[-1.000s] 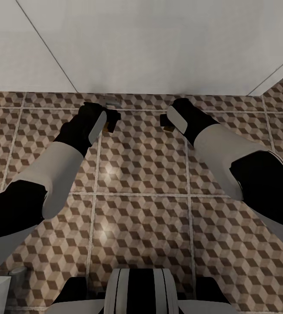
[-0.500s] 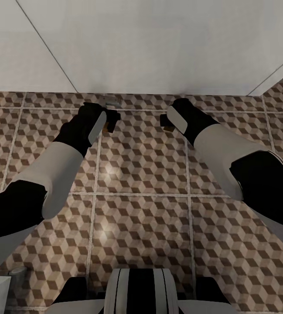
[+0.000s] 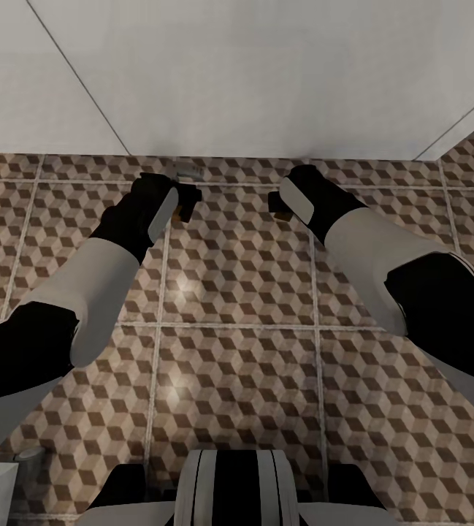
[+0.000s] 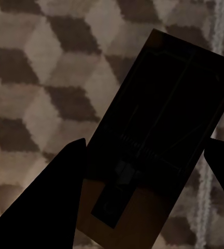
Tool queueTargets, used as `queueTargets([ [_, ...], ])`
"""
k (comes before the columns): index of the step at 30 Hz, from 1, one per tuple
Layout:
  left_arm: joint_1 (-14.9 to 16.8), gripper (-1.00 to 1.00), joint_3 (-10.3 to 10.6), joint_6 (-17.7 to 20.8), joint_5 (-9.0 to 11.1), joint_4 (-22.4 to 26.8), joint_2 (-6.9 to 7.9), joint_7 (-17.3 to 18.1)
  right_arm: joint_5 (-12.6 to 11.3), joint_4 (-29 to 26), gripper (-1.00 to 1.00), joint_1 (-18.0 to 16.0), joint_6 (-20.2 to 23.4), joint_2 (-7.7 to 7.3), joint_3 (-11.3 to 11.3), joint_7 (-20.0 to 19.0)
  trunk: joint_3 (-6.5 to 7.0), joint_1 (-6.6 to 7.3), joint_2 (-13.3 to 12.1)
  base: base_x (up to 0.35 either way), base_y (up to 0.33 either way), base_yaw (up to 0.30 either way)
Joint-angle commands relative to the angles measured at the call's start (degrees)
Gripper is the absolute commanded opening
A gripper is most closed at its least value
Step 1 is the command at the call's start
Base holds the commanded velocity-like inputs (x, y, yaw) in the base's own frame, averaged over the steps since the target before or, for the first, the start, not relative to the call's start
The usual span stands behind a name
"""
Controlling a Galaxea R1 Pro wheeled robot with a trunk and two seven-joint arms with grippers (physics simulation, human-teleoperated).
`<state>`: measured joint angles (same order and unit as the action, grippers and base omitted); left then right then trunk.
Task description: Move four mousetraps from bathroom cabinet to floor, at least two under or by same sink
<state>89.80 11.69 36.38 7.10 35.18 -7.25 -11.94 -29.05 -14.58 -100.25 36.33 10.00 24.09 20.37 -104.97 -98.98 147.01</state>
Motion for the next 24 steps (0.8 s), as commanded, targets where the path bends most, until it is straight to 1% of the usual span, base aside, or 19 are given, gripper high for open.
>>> queueTargets([
  [1,0.03,-1.0,0.27,0.02,0.5,0.05,0.04,-0.46,-0.6,-0.01,-1.0,-0.04,0.14,0.0,0.34,0.47,-0.03,0.01,0.01,0.0,0.0,0.0],
  [20,0.02,-1.0,0.27,-0.88,0.57,-0.04,0.04,-0.45,-0.59,0.16,-1.0,-0.04,0.14,0.0,0.39,0.46,-0.03,0.01,0.01,0.0,0.0,0.0],
  [21,0.02,-1.0,0.27,-0.89,0.58,-0.03,0.04,-0.45,-0.59,0.16,1.0,-0.04,0.14,0.0,0.4,0.46,-0.03,0.01,0.01,0.0,0.0,0.0],
  [24,0.02,-1.0,0.27,-0.93,0.61,-0.06,0.04,-0.45,-0.62,0.16,1.0,-0.04,0.14,0.0,0.42,0.46,-0.03,0.01,0.01,0.0,0.0,0.0],
])
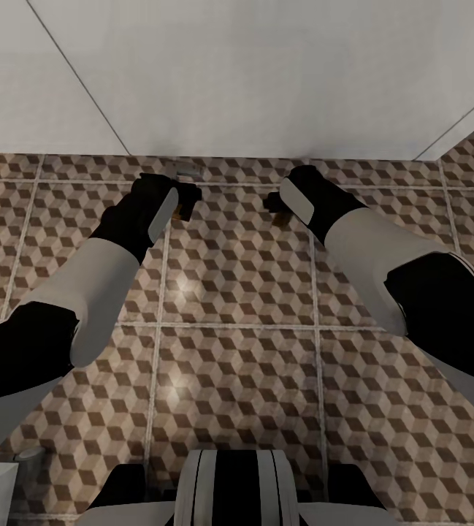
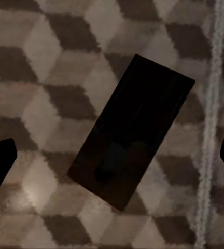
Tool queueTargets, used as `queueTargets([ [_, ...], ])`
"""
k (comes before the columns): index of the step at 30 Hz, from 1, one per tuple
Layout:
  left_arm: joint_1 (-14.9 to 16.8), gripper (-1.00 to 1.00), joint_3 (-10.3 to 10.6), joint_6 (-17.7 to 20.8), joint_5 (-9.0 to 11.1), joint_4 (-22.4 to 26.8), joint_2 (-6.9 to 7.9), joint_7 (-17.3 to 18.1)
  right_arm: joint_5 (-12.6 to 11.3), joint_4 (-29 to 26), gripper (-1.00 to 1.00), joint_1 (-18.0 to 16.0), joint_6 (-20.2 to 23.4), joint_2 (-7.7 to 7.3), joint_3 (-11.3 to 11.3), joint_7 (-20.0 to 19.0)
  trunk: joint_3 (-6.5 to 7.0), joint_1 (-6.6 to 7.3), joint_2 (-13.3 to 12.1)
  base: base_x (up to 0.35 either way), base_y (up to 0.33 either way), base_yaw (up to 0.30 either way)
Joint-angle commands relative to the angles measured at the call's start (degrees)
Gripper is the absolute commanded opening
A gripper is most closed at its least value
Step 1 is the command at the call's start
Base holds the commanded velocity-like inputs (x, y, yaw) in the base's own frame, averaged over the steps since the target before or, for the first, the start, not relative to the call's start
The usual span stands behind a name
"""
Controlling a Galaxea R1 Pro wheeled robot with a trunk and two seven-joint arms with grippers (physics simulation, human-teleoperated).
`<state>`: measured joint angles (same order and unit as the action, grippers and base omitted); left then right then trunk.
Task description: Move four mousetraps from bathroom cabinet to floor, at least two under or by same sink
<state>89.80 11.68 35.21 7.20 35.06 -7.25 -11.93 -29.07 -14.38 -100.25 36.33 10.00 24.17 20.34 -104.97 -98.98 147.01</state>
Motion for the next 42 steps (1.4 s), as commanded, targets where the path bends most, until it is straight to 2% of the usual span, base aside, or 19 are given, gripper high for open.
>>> queueTargets([
  [1,0.03,-1.0,0.27,0.23,0.5,0.06,0.04,-0.46,-0.59,-0.04,1.0,-0.04,0.15,0.0,0.35,0.49,-0.03,0.01,0.01,0.0,0.0,0.0],
  [42,-0.02,-1.0,0.19,-0.7,0.5,0.56,0.25,-0.51,-0.6,0.04,1.0,-0.04,0.15,0.0,0.44,0.49,-0.03,0.01,0.01,0.0,0.0,0.0],
])
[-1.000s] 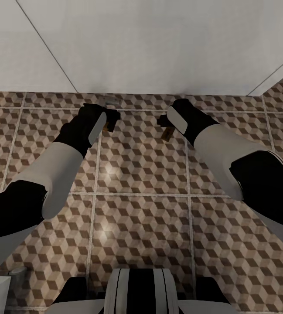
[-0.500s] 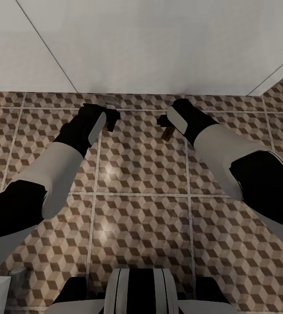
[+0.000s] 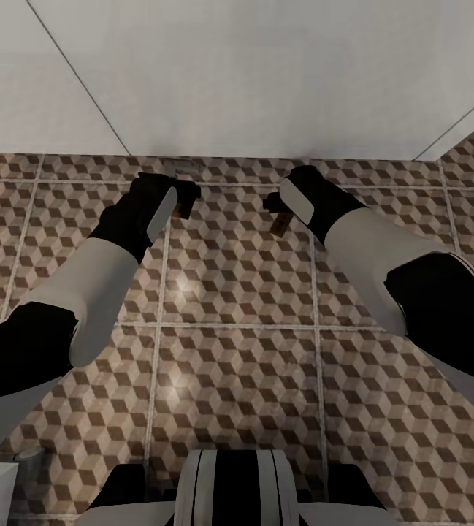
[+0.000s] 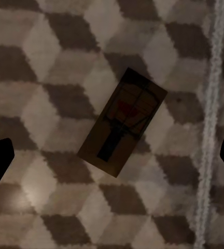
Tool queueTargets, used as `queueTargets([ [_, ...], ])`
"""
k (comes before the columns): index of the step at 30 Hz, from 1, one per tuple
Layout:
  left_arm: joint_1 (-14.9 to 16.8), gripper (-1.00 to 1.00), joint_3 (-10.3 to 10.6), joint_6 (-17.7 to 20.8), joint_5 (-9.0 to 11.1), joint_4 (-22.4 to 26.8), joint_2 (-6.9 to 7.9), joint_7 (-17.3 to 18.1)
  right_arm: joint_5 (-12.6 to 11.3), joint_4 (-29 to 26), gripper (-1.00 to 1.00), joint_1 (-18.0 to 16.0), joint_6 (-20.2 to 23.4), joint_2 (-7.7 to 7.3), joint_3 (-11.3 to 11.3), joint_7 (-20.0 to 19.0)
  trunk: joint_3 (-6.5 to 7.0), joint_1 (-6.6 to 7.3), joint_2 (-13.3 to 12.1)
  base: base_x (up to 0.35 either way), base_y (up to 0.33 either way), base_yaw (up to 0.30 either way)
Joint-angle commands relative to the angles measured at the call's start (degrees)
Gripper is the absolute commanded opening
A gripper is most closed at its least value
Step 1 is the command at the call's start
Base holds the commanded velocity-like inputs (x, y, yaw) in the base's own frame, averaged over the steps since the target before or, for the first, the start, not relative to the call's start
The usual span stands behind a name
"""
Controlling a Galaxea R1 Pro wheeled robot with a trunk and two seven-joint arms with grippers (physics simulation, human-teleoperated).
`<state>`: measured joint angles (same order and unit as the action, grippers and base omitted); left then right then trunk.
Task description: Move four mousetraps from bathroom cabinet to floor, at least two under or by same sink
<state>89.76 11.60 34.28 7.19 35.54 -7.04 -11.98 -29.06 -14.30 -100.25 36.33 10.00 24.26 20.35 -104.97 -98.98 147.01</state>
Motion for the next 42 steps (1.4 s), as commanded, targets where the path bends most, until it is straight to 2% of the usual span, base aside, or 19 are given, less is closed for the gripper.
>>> queueTargets([
  [1,0.03,-1.0,0.27,0.23,0.51,0.07,0.04,-0.46,-0.61,-0.04,1.0,-0.04,0.14,0.0,0.34,0.48,-0.03,0.01,0.01,0.0,0.0,0.0],
  [14,0.0,-1.0,0.27,-3.74,0.48,-0.3,0.09,-0.43,-0.61,-0.03,1.0,-0.04,0.18,0.0,0.35,0.48,-0.03,0.01,0.01,0.0,0.0,0.0],
  [28,0.04,-1.0,0.27,-4.11,0.23,-0.8,0.1,-0.41,-0.57,0.41,1.0,-0.04,0.16,0.0,0.35,0.49,-0.03,0.01,0.01,0.0,0.0,0.0],
  [42,0.07,-1.0,0.27,-4.23,0.52,-5.17,-0.04,-0.34,-0.56,0.49,1.0,-0.04,0.16,0.0,0.42,0.5,-0.03,0.01,0.01,0.0,0.0,0.0],
])
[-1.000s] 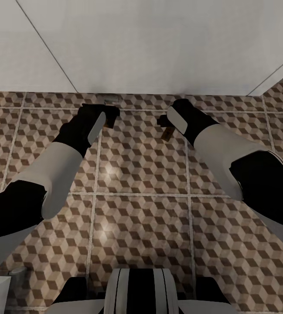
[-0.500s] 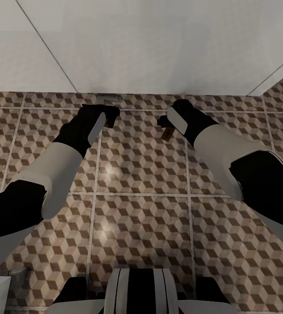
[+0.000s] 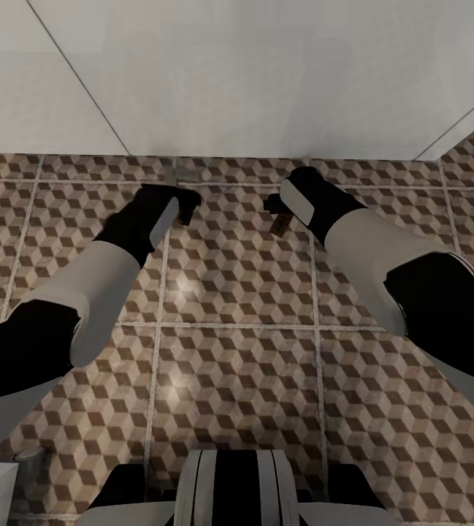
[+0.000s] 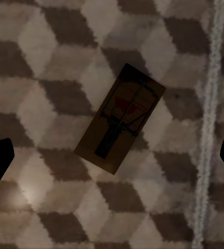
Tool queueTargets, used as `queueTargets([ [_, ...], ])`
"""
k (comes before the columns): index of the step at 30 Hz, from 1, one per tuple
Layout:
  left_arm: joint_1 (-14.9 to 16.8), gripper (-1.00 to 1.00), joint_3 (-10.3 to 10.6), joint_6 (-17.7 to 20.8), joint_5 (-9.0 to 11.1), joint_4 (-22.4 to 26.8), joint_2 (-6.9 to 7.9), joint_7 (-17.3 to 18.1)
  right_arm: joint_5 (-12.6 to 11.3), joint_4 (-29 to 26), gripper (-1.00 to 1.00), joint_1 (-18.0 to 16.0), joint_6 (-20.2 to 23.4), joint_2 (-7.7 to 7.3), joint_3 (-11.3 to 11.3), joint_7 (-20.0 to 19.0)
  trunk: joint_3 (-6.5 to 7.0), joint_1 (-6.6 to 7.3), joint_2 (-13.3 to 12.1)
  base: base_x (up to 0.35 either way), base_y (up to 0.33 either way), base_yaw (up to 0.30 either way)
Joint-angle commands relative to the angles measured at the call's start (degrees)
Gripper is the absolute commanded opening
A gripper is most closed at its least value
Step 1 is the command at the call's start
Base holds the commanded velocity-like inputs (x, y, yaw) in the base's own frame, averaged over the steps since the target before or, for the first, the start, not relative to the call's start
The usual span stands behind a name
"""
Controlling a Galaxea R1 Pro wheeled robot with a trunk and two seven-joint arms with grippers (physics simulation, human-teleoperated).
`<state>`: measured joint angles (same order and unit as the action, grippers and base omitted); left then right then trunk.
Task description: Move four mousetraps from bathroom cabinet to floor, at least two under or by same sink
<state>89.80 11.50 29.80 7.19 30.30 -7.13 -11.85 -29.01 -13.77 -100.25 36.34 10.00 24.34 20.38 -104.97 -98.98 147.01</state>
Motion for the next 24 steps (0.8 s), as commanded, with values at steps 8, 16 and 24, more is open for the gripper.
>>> queueTargets([
  [8,0.03,-1.0,0.36,-0.6,0.54,-1.2,-0.05,-0.45,-0.61,-0.03,1.0,-0.04,0.15,0.0,0.36,0.49,-0.03,0.01,0.01,0.0,0.0,0.0],
  [16,0.03,-1.0,0.36,-1.66,0.51,-1.42,-0.07,-0.45,-0.62,-0.03,1.0,-0.04,0.16,0.0,0.36,0.48,-0.03,0.01,0.01,0.0,0.0,0.0],
  [24,0.03,-1.0,0.36,-2.51,0.47,-1.47,-0.07,-0.46,-0.62,-0.03,1.0,-0.04,0.18,0.0,0.36,0.46,-0.03,0.01,0.01,0.0,0.0,0.0],
])
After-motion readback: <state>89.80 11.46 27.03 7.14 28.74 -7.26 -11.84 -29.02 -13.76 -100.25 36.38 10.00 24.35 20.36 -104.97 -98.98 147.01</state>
